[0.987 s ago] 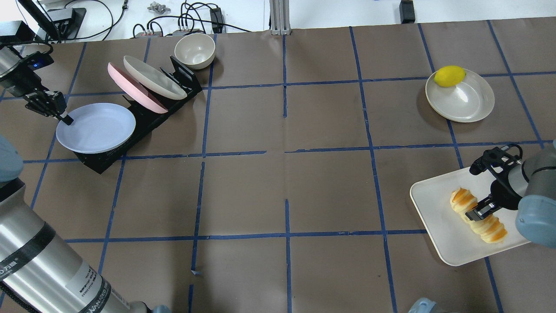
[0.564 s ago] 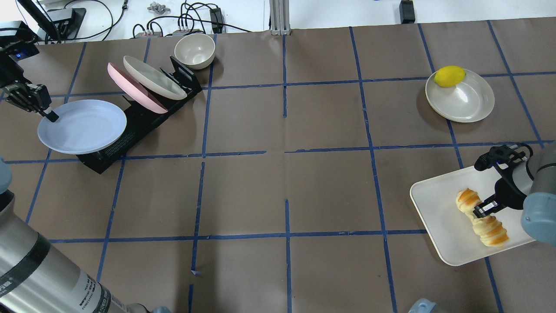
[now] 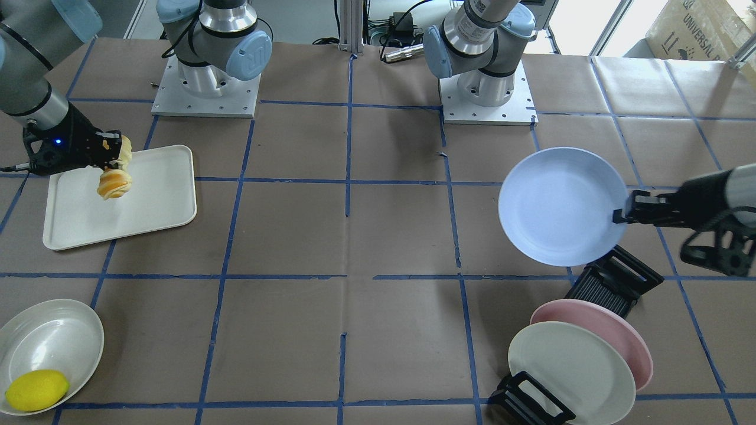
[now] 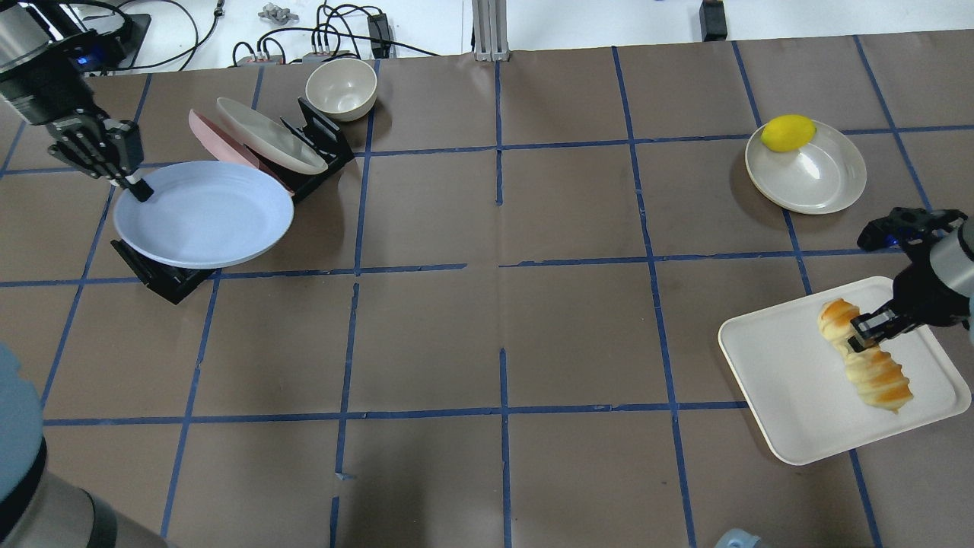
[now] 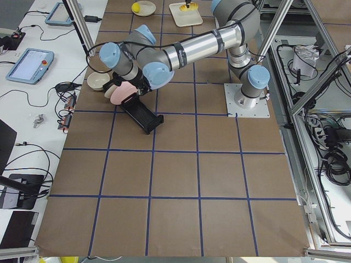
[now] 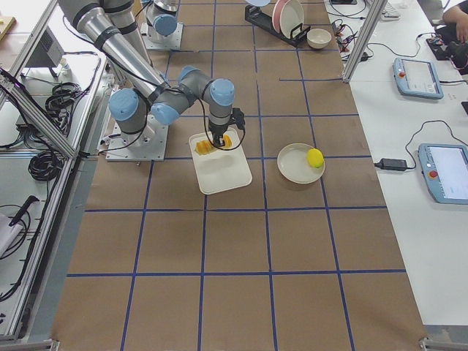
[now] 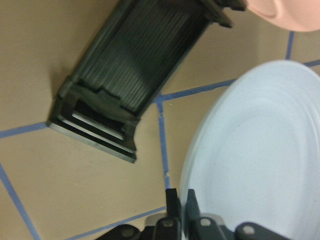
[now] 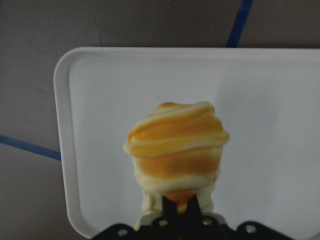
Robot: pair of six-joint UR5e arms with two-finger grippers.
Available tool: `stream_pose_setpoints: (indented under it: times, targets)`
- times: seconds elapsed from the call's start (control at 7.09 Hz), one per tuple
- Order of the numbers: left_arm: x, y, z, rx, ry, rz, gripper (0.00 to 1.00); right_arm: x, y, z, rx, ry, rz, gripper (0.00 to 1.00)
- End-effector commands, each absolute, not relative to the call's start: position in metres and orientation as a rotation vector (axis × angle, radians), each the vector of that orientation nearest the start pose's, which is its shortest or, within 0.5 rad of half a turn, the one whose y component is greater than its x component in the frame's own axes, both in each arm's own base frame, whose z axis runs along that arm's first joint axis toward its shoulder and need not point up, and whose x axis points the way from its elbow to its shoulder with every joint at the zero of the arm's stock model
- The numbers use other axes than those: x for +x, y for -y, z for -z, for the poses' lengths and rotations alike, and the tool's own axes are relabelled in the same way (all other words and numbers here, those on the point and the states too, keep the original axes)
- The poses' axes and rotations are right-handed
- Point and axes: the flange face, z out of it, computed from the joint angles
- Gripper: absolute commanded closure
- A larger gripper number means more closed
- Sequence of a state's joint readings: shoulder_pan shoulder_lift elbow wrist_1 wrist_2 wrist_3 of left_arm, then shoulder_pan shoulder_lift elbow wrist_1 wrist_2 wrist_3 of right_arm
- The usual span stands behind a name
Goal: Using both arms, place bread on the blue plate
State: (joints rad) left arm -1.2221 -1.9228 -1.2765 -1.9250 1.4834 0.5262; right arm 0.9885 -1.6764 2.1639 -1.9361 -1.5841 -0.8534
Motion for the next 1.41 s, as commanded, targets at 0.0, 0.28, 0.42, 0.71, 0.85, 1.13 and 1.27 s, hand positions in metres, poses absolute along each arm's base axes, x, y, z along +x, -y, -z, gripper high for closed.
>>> stream_pose_setpoints:
  times: [0.0,0.28,0.42,0.71,0.85,1.13,1.27]
  targets:
    - [-0.055,0.567,-0.391,0.304,-3.33,-0.452,0.98,-0.074,0.425,-0.361,-0.348,-3.033,-0.222,0.85]
    - [-0.141,0.565,-0.345,0.336,-3.42,-0.282,0.98,-0.024,0.44,-0.424,-0.287,-3.047,-0.29,0.84]
    - [-0.171,0.572,-0.307,0.34,-3.426,-0.218,0.97,0.006,0.441,-0.445,-0.313,-3.075,-0.293,0.83]
    - [-0.205,0.587,-0.262,0.383,-3.464,-0.11,0.97,0.054,0.426,-0.468,-0.235,-3.112,-0.279,0.83]
    - [-0.211,0.591,-0.244,0.405,-3.475,-0.071,0.96,0.078,0.415,-0.475,-0.211,-3.127,-0.259,0.83]
    - [-0.23,0.591,-0.212,0.437,-3.466,-0.036,0.96,0.111,0.402,-0.478,-0.157,-3.15,-0.249,0.83]
    - [-0.231,0.587,-0.202,0.441,-3.465,-0.019,0.86,0.125,0.392,-0.479,-0.126,-3.156,-0.257,0.83]
